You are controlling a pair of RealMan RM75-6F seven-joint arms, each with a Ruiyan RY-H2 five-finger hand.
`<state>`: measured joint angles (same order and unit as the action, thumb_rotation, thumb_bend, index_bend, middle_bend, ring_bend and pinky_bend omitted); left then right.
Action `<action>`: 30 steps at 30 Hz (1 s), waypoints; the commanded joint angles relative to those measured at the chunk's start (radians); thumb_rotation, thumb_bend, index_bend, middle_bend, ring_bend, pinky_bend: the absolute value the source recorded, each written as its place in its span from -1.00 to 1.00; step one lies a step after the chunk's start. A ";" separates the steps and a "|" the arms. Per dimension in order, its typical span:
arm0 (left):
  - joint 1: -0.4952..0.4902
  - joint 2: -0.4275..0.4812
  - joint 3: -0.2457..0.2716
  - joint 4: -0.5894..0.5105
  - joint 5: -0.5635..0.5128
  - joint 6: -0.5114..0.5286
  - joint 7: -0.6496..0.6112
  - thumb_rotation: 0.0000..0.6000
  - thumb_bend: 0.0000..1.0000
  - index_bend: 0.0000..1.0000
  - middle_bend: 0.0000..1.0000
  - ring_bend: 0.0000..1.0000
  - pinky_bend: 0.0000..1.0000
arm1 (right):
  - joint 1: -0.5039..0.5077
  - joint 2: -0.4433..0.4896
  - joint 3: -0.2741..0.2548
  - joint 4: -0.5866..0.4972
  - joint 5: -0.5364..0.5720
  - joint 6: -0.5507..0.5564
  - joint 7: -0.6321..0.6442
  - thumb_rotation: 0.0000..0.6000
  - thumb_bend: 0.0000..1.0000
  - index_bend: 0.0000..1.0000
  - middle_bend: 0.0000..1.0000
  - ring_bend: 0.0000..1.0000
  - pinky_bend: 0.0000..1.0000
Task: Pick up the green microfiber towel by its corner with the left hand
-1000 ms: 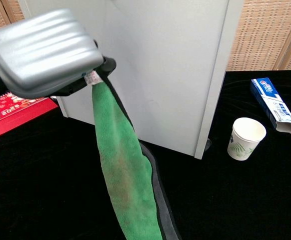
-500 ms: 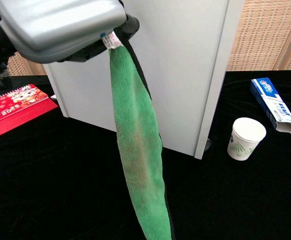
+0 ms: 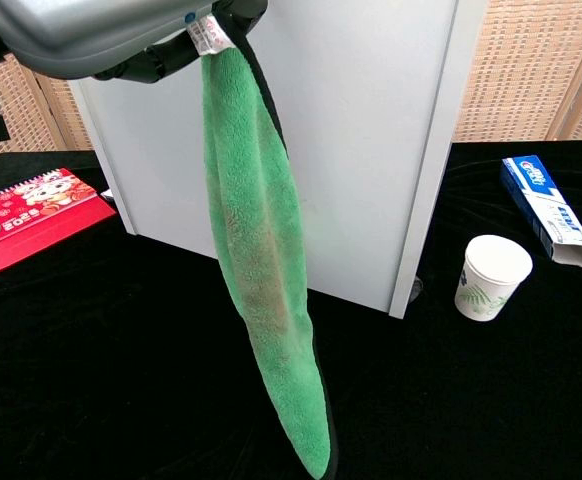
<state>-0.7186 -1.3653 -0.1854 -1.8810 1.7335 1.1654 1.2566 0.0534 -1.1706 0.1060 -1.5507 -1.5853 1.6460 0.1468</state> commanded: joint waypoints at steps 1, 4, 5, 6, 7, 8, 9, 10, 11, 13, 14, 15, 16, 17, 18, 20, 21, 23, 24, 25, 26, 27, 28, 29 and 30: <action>0.005 0.004 0.003 0.001 0.001 0.000 0.005 1.00 0.19 0.33 0.91 0.75 0.58 | 0.000 0.001 0.000 -0.001 0.002 -0.002 0.001 1.00 -0.67 -0.96 -1.00 -1.00 -1.00; 0.013 0.008 0.006 0.003 0.001 0.005 0.001 1.00 0.19 0.34 0.91 0.75 0.58 | 0.000 0.002 0.000 -0.001 0.005 -0.006 0.001 1.00 -0.67 -0.96 -1.00 -1.00 -1.00; 0.015 0.010 0.005 0.006 0.002 0.007 0.001 1.00 0.19 0.34 0.91 0.75 0.58 | 0.001 0.002 -0.001 -0.002 0.006 -0.008 0.001 1.00 -0.67 -0.96 -1.00 -1.00 -1.00; 0.016 0.010 0.005 0.008 0.002 0.008 -0.001 1.00 0.19 0.34 0.91 0.75 0.58 | 0.001 0.002 -0.001 -0.002 0.006 -0.009 0.000 1.00 -0.67 -0.96 -1.00 -1.00 -1.00; 0.017 0.010 0.005 0.010 0.002 0.008 -0.002 1.00 0.19 0.34 0.91 0.75 0.58 | 0.001 0.002 -0.001 -0.002 0.006 -0.010 -0.002 1.00 -0.67 -0.96 -1.00 -1.00 -1.00; 0.017 0.010 0.004 0.012 0.002 0.008 -0.004 1.00 0.19 0.34 0.91 0.75 0.58 | 0.001 0.002 -0.002 -0.003 0.006 -0.010 -0.004 1.00 -0.66 -0.96 -1.00 -1.00 -1.00; 0.018 0.010 0.004 0.015 0.002 0.007 -0.007 1.00 0.19 0.34 0.91 0.75 0.58 | 0.001 0.002 -0.002 -0.003 0.005 -0.010 -0.005 1.00 -0.66 -0.96 -1.00 -1.00 -1.00; 0.019 0.009 0.004 0.017 0.002 0.008 -0.008 1.00 0.19 0.34 0.91 0.75 0.58 | 0.001 0.002 -0.002 -0.003 0.004 -0.009 -0.005 1.00 -0.67 -0.96 -1.00 -1.00 -1.00; 0.019 0.008 0.004 0.019 0.004 0.009 -0.008 1.00 0.19 0.34 0.91 0.75 0.58 | 0.001 0.002 -0.002 -0.003 0.004 -0.009 -0.006 1.00 -0.67 -0.96 -1.00 -1.00 -1.00; 0.021 0.005 0.005 0.023 0.006 0.010 -0.012 1.00 0.19 0.34 0.91 0.75 0.58 | 0.000 0.002 -0.001 -0.003 0.005 -0.008 -0.006 1.00 -0.67 -0.96 -1.00 -1.00 -1.00; 0.022 0.004 0.006 0.025 0.008 0.011 -0.013 1.00 0.19 0.34 0.91 0.75 0.58 | 0.000 0.002 -0.001 -0.003 0.006 -0.007 -0.007 1.00 -0.67 -0.96 -1.00 -1.00 -1.00; 0.023 0.004 0.007 0.029 0.012 0.012 -0.014 1.00 0.19 0.34 0.91 0.75 0.58 | 0.000 0.002 -0.001 -0.003 0.007 -0.008 -0.006 1.00 -0.67 -0.96 -1.00 -1.00 -1.00; 0.023 0.004 0.008 0.031 0.013 0.012 -0.016 1.00 0.19 0.34 0.91 0.75 0.58 | 0.000 0.002 -0.001 -0.003 0.007 -0.009 -0.005 1.00 -0.67 -0.96 -1.00 -1.00 -1.00; 0.024 0.003 0.007 0.033 0.013 0.013 -0.017 1.00 0.19 0.34 0.91 0.75 0.58 | 0.000 0.002 -0.001 -0.003 0.007 -0.009 -0.005 1.00 -0.67 -0.96 -1.00 -1.00 -1.00; 0.026 0.002 0.006 0.035 0.015 0.017 -0.017 1.00 0.19 0.34 0.91 0.75 0.58 | 0.001 0.002 -0.001 -0.003 0.007 -0.010 -0.006 1.00 -0.67 -0.96 -1.00 -1.00 -1.00; 0.030 0.000 0.005 0.039 0.019 0.025 -0.019 1.00 0.19 0.34 0.91 0.75 0.58 | 0.000 0.002 -0.001 -0.003 0.007 -0.009 -0.006 1.00 -0.67 -0.96 -1.00 -1.00 -1.00; 0.031 0.000 0.005 0.040 0.021 0.027 -0.022 1.00 0.19 0.34 0.91 0.75 0.58 | 0.000 0.001 0.000 -0.002 0.007 -0.009 -0.006 1.00 -0.67 -0.96 -1.00 -1.00 -1.00; 0.035 0.002 0.007 0.044 0.026 0.032 -0.028 1.00 0.19 0.34 0.91 0.75 0.58 | 0.000 0.002 0.000 -0.002 0.007 -0.009 -0.005 1.00 -0.67 -0.96 -1.00 -1.00 -1.00; 0.038 0.003 0.008 0.049 0.030 0.035 -0.031 1.00 0.19 0.34 0.91 0.75 0.58 | 0.000 0.002 -0.001 -0.002 0.007 -0.009 -0.005 1.00 -0.66 -0.96 -1.00 -1.00 -1.00; 0.039 0.004 0.009 0.052 0.032 0.038 -0.031 1.00 0.19 0.34 0.91 0.75 0.58 | 0.000 0.002 -0.001 -0.003 0.007 -0.009 -0.005 1.00 -0.66 -0.96 -1.00 -1.00 -1.00; 0.042 0.004 0.009 0.056 0.036 0.042 -0.034 1.00 0.19 0.34 0.91 0.75 0.58 | 0.000 0.002 -0.001 -0.003 0.007 -0.009 -0.005 1.00 -0.66 -0.96 -1.00 -1.00 -1.00; 0.046 0.003 0.010 0.060 0.037 0.048 -0.040 1.00 0.19 0.34 0.91 0.75 0.58 | 0.000 0.002 -0.002 -0.004 0.005 -0.009 -0.005 1.00 -0.66 -0.96 -1.00 -1.00 -1.00; 0.048 0.002 0.009 0.063 0.039 0.053 -0.045 1.00 0.19 0.34 0.91 0.75 0.58 | 0.000 0.001 -0.002 -0.004 0.005 -0.010 -0.006 1.00 -0.66 -0.96 -1.00 -1.00 -1.00; 0.050 0.000 0.009 0.066 0.041 0.057 -0.049 1.00 0.19 0.34 0.91 0.75 0.58 | 0.001 0.001 -0.003 -0.004 0.004 -0.010 -0.008 1.00 -0.66 -0.96 -1.00 -1.00 -1.00; 0.052 -0.002 0.009 0.071 0.045 0.064 -0.056 1.00 0.19 0.34 0.91 0.75 0.58 | 0.001 0.000 -0.003 -0.004 0.003 -0.011 -0.010 1.00 -0.67 -0.96 -1.00 -1.00 -1.00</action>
<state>-0.6694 -1.3650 -0.1765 -1.8146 1.7750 1.2240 1.2057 0.0542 -1.1701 0.1031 -1.5545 -1.5814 1.6353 0.1374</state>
